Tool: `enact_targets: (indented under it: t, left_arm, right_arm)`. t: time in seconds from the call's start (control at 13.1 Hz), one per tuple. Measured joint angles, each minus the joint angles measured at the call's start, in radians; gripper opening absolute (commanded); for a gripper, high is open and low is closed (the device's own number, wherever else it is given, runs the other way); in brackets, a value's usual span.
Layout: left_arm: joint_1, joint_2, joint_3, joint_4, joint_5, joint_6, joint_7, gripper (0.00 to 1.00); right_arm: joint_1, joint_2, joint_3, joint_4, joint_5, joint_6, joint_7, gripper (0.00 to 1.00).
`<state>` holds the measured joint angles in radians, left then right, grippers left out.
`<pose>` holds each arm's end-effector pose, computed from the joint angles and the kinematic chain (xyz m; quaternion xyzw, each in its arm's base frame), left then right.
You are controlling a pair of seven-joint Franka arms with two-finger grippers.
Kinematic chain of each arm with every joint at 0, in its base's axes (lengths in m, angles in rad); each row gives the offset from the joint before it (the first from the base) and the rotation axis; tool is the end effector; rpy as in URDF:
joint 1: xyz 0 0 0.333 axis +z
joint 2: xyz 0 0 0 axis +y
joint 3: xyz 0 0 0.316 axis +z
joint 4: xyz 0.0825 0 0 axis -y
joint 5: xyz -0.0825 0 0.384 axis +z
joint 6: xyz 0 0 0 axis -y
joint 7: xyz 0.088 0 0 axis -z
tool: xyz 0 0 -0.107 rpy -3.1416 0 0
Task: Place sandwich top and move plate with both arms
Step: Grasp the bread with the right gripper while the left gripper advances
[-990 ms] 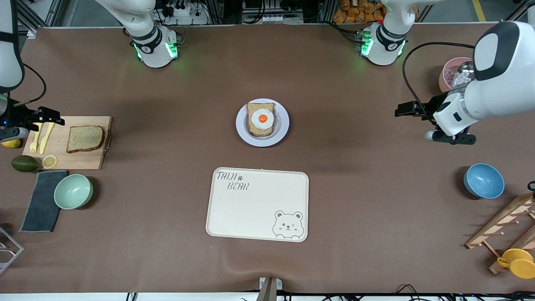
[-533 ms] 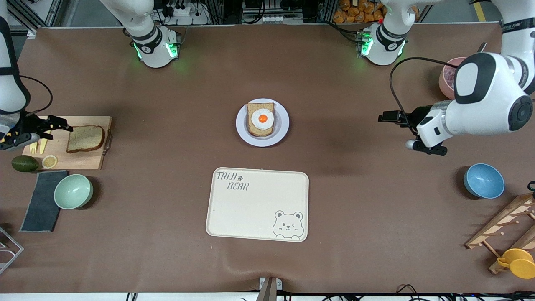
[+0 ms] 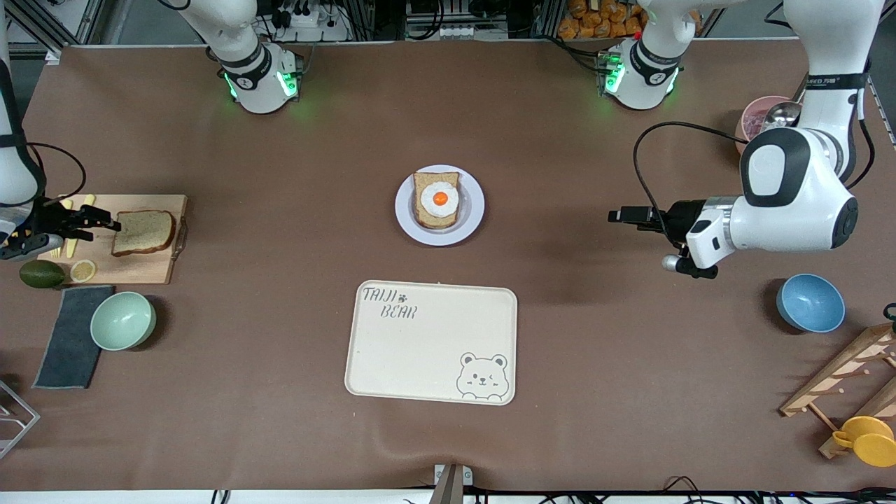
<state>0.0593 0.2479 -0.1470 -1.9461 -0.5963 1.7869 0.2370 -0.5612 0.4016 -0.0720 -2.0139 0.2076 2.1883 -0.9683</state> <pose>0.5586 -0.0945 0.3440 0.9380 -0.0341 -0.1717 0.2993 0.4710 -0.3357 0.2361 -0.9869 -0.0981 0.0324 0.1238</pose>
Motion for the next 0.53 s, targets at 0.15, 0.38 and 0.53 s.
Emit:
enact_targets:
  t: [0.15, 0.38, 0.53]
  left_arm:
    - [0.006, 0.014, 0.001, 0.001, -0.025, 0.0, 0.012, 1.0]
    - [0.007, 0.039, 0.001, 0.002, -0.075, 0.004, 0.038, 1.0]
    - [0.007, 0.056, 0.001, 0.002, -0.08, 0.011, 0.049, 1.0]
  right_arm:
    - [-0.007, 0.023, 0.0, 0.011, 0.032, 0.0, -0.002, 0.58]
    - [-0.012, 0.054, 0.0, 0.02, 0.047, 0.006, -0.002, 0.54]
    - [-0.015, 0.066, 0.0, 0.029, 0.047, 0.01, -0.002, 0.52]
